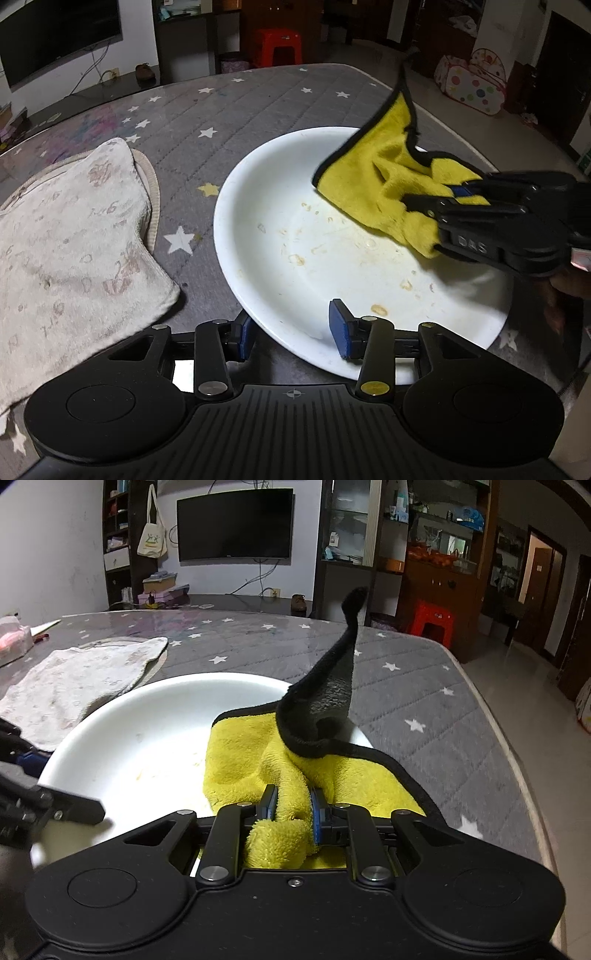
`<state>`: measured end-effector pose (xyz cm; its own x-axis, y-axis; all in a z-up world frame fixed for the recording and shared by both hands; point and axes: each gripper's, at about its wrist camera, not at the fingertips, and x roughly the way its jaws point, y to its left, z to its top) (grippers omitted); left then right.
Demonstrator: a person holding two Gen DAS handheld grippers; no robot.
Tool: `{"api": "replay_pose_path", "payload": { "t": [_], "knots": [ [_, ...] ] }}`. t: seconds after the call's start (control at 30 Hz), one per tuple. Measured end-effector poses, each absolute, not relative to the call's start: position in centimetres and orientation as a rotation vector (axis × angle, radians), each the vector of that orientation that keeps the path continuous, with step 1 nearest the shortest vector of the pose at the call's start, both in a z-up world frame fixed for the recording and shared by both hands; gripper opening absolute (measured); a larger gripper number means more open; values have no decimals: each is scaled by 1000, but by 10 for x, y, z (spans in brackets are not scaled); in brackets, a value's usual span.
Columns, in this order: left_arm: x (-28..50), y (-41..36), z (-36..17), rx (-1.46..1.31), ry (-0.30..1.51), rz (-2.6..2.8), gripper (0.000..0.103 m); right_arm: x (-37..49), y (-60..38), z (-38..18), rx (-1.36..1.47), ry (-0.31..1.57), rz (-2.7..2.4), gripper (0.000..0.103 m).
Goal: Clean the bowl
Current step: 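Keep scrubbing the bowl interior with the yellow cloth, right gripper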
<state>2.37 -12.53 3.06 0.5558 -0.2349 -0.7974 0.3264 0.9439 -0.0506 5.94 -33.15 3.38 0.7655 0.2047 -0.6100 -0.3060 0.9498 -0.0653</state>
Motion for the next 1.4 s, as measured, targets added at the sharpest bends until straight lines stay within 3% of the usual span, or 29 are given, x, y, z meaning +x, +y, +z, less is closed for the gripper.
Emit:
{"api": "replay_pose_path", "payload": {
  "t": [0.4, 1.4],
  "knots": [
    [22, -126, 29, 118, 920, -348, 47, 80, -312, 32, -210, 648, 281, 19],
    [21, -111, 35, 70, 909, -355, 49, 22, -322, 37, -157, 698, 388, 19]
  ]
}}
